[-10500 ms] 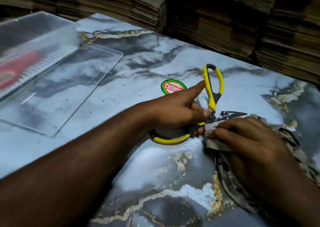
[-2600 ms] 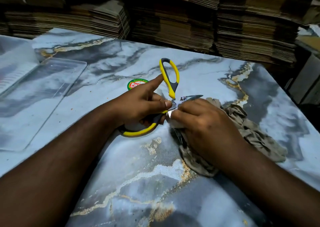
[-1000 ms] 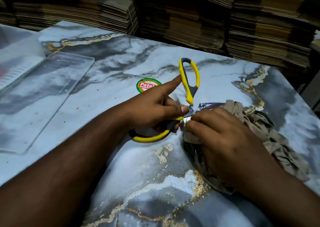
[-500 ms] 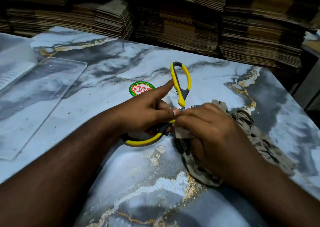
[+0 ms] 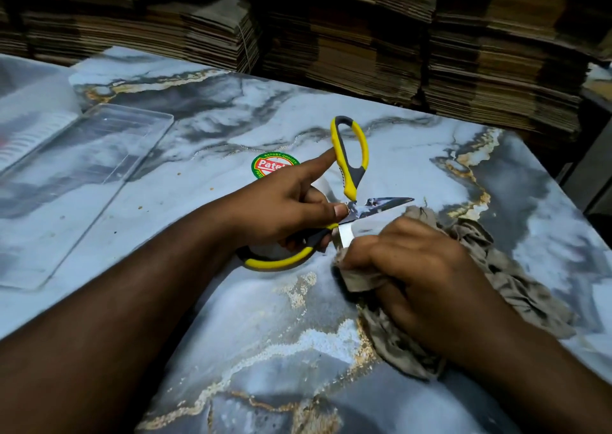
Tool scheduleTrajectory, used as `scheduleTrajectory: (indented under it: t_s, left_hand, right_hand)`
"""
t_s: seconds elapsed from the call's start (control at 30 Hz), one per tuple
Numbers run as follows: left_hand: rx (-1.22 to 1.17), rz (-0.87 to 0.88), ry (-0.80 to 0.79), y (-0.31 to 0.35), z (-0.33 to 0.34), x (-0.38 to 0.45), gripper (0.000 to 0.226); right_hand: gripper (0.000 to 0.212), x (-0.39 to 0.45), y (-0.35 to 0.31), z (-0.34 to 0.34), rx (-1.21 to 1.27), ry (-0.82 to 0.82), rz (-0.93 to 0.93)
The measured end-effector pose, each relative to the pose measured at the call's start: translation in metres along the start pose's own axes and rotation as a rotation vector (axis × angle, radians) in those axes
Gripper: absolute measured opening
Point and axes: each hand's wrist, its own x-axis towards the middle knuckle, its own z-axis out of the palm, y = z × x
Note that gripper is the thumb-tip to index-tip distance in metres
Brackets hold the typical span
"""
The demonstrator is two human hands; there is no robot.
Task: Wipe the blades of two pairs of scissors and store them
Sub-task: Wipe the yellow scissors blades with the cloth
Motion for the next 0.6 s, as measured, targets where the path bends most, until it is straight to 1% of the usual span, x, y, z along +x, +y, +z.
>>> scheduleTrajectory:
  t_s: [0.13, 0.2, 0.3, 0.4, 0.5, 0.6]
  left_hand:
    - [-0.010, -0.015, 0.012, 0.001, -0.001, -0.002, 0.084]
    - [-0.021, -0.006, 0.007, 0.001, -0.001, -0.002, 0.084]
    - [-0.037, -0.005, 0.002, 0.000, -0.001, 0.000, 0.086]
    - [-0.092, -0.012, -0.024, -0.002, -0.001, 0.001, 0.092]
    - [-0.073, -0.018, 0.002, -0.004, -0.002, 0.000, 0.088]
    - [-0.074, 0.009, -0.017, -0.003, -0.002, 0.000, 0.092]
  right_hand:
    - [0.042, 0.017, 0.004, 0.006, 0.011, 0.090, 0.056]
    - [0.043, 0.010, 0.005, 0.007, 0.046, 0.072, 0.075]
    - [0.038, -0.005, 0.004, 0.000, 0.104, 0.038, 0.041]
    - [0.044, 0.009, 0.009, 0.000, 0.108, 0.075, 0.058]
    - [0.046, 0.016, 0.007, 0.005, 0.105, 0.123, 0.095]
    - [0.046, -0.002, 0.006, 0.003, 0.119, 0.078, 0.072]
